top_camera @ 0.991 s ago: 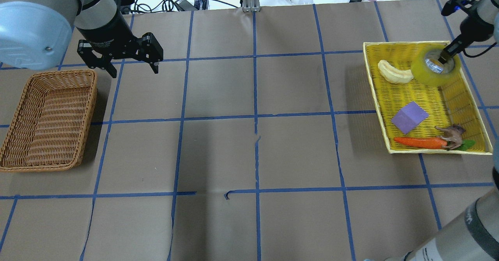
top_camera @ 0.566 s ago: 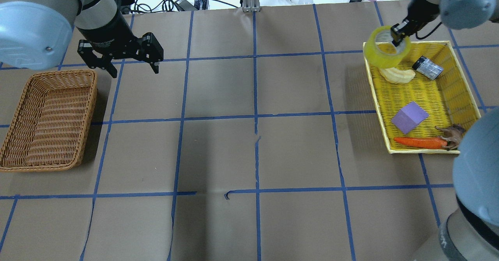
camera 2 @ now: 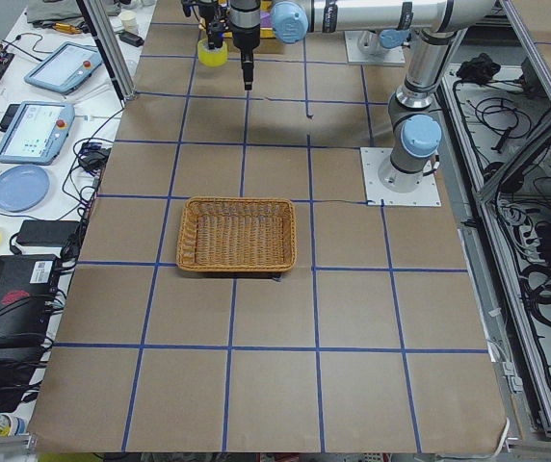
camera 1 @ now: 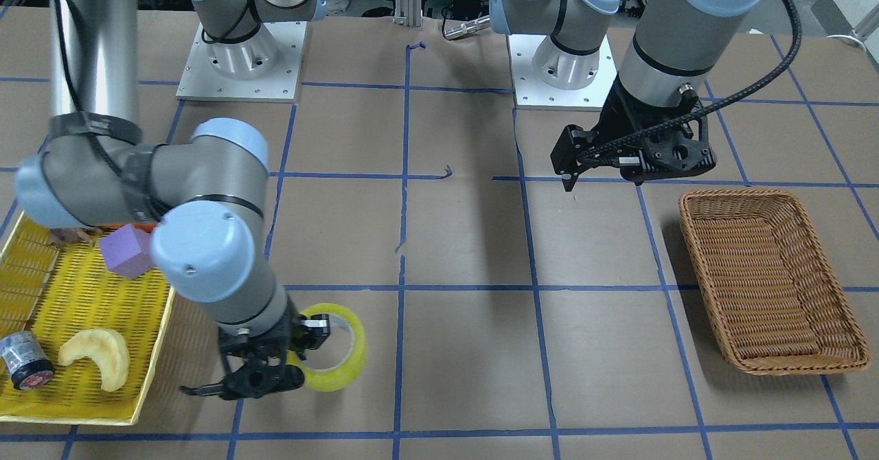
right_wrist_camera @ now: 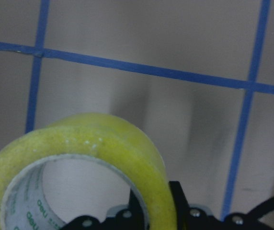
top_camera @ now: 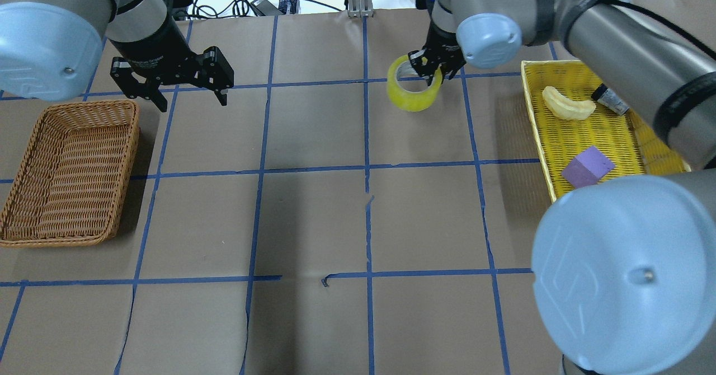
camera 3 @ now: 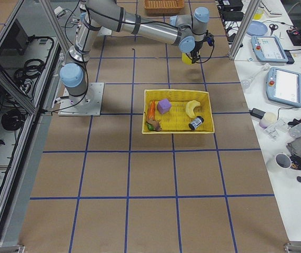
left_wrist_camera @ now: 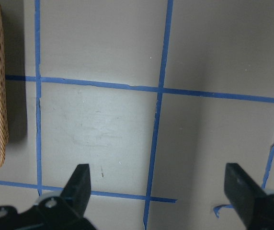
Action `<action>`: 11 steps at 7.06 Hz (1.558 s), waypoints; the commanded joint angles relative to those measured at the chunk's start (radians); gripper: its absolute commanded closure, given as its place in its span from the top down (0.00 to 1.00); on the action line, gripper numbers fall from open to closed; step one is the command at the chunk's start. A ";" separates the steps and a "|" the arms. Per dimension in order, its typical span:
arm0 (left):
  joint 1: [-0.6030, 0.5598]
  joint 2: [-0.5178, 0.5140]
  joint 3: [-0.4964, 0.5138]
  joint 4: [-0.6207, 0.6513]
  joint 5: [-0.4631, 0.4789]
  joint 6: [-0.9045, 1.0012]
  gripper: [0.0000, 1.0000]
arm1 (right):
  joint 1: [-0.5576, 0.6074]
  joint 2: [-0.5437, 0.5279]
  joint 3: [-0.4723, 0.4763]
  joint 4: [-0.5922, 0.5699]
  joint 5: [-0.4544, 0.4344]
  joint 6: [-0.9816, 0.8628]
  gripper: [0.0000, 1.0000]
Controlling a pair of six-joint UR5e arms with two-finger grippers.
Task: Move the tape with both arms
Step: 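Carry the tape roll with the right gripper to the table center and set it down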
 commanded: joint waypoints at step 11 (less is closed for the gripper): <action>0.002 0.001 0.000 0.000 0.000 0.000 1.00 | 0.135 0.104 0.000 -0.014 -0.016 0.086 1.00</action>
